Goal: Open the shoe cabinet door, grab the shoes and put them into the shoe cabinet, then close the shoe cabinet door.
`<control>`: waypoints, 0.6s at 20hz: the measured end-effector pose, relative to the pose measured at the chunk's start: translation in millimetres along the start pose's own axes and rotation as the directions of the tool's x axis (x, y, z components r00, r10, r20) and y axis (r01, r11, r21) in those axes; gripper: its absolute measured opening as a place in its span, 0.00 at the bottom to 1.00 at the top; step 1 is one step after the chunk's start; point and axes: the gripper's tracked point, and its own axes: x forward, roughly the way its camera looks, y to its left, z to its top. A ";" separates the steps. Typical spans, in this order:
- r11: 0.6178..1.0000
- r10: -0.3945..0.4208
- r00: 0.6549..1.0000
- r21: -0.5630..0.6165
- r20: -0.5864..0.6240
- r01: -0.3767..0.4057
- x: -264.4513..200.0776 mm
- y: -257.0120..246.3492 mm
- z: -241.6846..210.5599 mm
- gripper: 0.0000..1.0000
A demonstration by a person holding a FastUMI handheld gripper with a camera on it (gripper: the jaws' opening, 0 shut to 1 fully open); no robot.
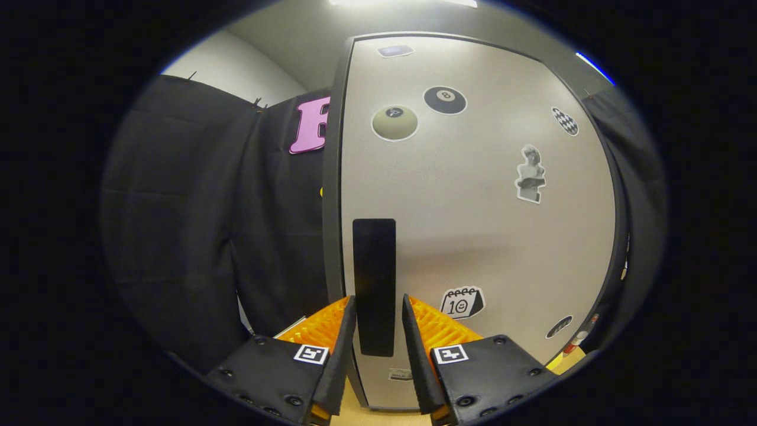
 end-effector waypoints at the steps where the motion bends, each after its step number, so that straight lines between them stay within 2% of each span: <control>1: 1.000 0.007 1.000 0.006 -0.017 -0.007 2.5 0.8 -2.5 0.51; 3: 0.999 0.036 0.997 0.031 -0.071 -0.034 7.3 6.0 -12.9 0.50; 4: 0.999 0.025 0.995 0.033 -0.092 -0.022 15.4 3.6 -20.3 0.50; 6: 0.999 0.020 0.995 0.043 -0.094 -0.016 7.4 2.3 -15.7 0.35; 7: 1.000 0.013 0.996 0.029 -0.090 -0.010 8.5 1.8 -15.4 0.35; 9: 1.000 0.015 0.996 0.005 -0.084 -0.015 6.7 2.4 -16.0 0.19; 10: 1.000 0.026 0.996 0.000 -0.084 -0.027 6.2 3.7 -16.8 0.19; 11: 0.999 0.043 0.995 -0.008 -0.088 -0.044 4.2 2.5 -16.4 0.12; 12: 0.998 0.056 0.994 -0.010 -0.089 -0.057 2.8 3.0 -17.1 0.12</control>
